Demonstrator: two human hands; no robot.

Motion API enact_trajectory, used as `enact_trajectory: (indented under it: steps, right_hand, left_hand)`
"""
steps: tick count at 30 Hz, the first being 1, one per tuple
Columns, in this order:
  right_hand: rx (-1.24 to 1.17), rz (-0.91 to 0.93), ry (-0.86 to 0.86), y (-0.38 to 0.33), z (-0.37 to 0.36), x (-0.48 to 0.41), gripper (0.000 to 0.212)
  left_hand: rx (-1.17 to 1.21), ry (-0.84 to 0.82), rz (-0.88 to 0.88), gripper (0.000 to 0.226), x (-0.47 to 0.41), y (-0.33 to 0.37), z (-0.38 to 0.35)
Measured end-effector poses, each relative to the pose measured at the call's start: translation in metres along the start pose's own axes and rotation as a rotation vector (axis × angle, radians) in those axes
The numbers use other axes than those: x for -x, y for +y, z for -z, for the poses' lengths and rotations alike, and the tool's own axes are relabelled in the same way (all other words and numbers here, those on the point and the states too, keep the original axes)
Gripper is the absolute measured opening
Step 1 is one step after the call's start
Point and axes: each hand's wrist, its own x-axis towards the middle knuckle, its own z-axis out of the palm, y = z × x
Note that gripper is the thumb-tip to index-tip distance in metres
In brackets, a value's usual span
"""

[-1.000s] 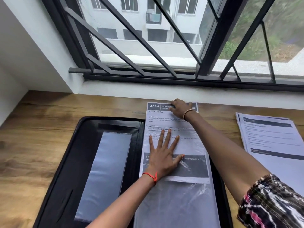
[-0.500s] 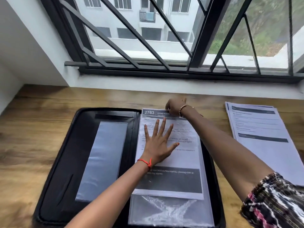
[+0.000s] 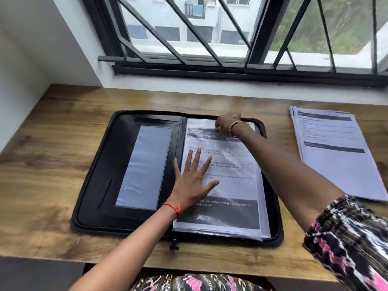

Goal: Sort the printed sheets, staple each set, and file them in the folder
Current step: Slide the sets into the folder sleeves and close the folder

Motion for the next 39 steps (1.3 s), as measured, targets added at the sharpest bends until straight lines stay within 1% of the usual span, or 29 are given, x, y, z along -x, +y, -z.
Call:
enact_trajectory:
  steps: [2,3,5,7,9,11,13,15,16,17,19,20,22,25,27,30,35,39]
  right_hand:
    - [-0.025,-0.007,-0.029,-0.001,-0.001,0.003,0.036]
    - [-0.039,-0.008,-0.042,-0.001,-0.002,0.006,0.036]
    - [-0.043,-0.006,-0.068,-0.001,-0.004,0.012,0.03]
    - [0.022,0.007,-0.074,-0.002,-0.006,0.019,0.027]
    - [0.048,0.024,0.004,-0.005,-0.017,0.028,0.04]
    - [-0.087,0.036,0.155,-0.014,-0.033,0.043,0.053]
    - [-0.255,0.05,0.256,-0.027,-0.053,0.06,0.056]
    - [-0.36,0.053,0.264,-0.044,-0.079,0.079,0.055]
    - [-0.376,0.054,0.257,-0.051,-0.091,0.089,0.055]
    - [-0.369,0.062,0.25,-0.058,-0.102,0.098,0.06]
    - [-0.31,0.085,0.257,-0.068,-0.122,0.112,0.079]
    - [-0.286,0.083,0.265,-0.068,-0.128,0.115,0.084]
    - [-0.284,0.059,0.28,-0.061,-0.133,0.116,0.084]
    - [-0.313,0.013,0.303,-0.041,-0.136,0.119,0.085]
    - [-0.317,-0.009,0.321,-0.025,-0.141,0.125,0.093]
    - [-0.309,-0.074,0.325,0.0,-0.148,0.134,0.097]
    - [-0.343,-0.214,0.362,0.029,-0.158,0.152,0.077]
    - [-0.339,-0.283,0.379,0.038,-0.161,0.16,0.079]
  left_hand:
    - [-0.009,-0.012,0.003,0.085,0.006,0.002,-0.004]
    - [-0.014,-0.016,0.0,0.084,0.009,0.004,-0.006]
    - [-0.012,-0.029,-0.011,0.087,0.012,0.006,-0.011]
    - [0.007,-0.04,-0.011,0.095,0.013,0.008,-0.016]
    - [0.047,-0.02,-0.001,0.094,0.014,0.012,-0.016]
    - [0.172,0.052,0.032,0.076,0.015,0.016,-0.013]
    - [0.384,0.204,0.076,0.063,0.016,0.017,-0.009]
    - [0.552,0.341,0.115,0.06,0.015,0.012,-0.007]
    - [0.597,0.376,0.119,0.059,0.015,0.009,-0.007]
    - [0.626,0.393,0.116,0.059,0.015,0.006,-0.007]
    - [0.647,0.384,0.114,0.059,0.015,0.002,-0.009]
    - [0.633,0.367,0.119,0.061,0.015,0.001,-0.01]
    - [0.543,0.326,0.119,0.065,0.014,-0.001,-0.016]
    - [0.29,0.263,0.09,0.077,0.012,-0.003,-0.027]
    - [0.179,0.262,0.088,0.076,0.011,-0.004,-0.033]
    - [0.124,0.254,0.086,0.072,0.011,-0.004,-0.036]
    - [0.097,0.256,0.085,0.07,0.012,-0.004,-0.037]
    - [0.104,0.245,0.081,0.072,0.011,-0.005,-0.037]
